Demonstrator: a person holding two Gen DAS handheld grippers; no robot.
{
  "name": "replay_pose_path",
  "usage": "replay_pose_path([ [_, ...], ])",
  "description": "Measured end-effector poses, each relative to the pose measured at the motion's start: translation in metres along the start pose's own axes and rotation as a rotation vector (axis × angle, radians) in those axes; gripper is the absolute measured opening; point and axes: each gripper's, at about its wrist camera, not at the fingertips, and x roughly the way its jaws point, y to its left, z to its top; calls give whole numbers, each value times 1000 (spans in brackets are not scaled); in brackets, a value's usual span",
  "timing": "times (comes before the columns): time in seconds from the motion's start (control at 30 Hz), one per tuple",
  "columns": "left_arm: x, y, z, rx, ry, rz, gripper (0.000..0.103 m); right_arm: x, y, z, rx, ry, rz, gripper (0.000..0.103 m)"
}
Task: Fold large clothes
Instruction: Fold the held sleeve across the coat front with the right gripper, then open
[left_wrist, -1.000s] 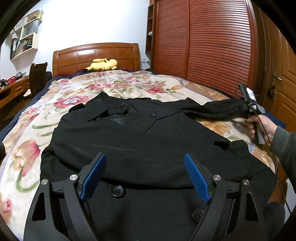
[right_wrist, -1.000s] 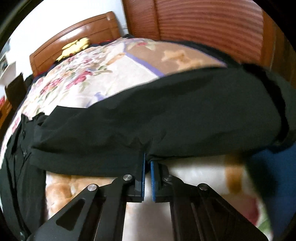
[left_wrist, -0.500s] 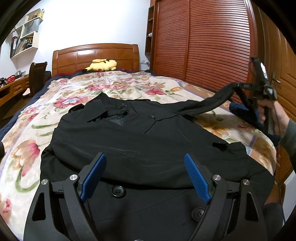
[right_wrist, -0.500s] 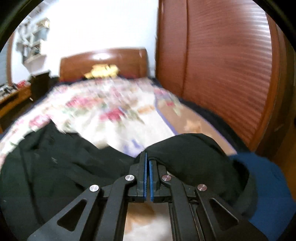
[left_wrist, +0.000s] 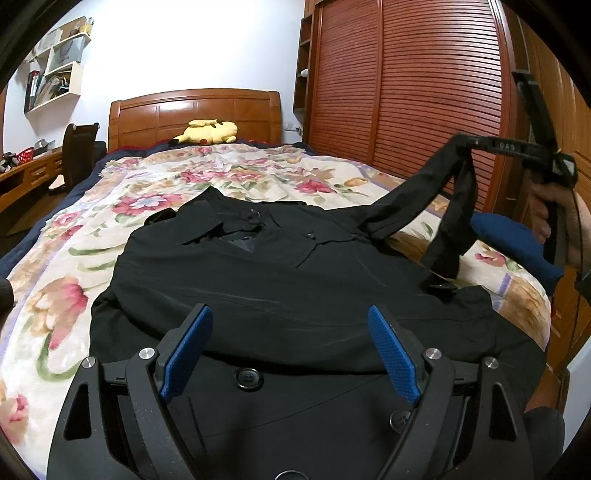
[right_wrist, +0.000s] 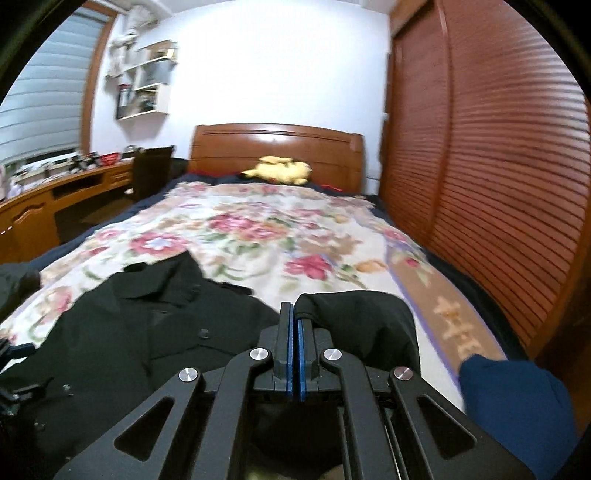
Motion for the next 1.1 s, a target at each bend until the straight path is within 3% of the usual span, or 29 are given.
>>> replay_pose_path([
  [0.33, -9, 9, -2, -15, -10, 12, 87, 0, 24, -8, -55, 6, 181, 2],
  [0.6, -14, 16, -2, -23, -15, 27, 87, 44, 28, -52, -2, 190, 327, 2],
  [0.9, -17, 22, -2, -36, -23, 22, 87, 65, 32, -89, 7, 348, 389, 2],
  [1.1, -18, 22, -2, -33, -23, 24, 86, 56, 31, -89, 0, 346, 329, 4],
])
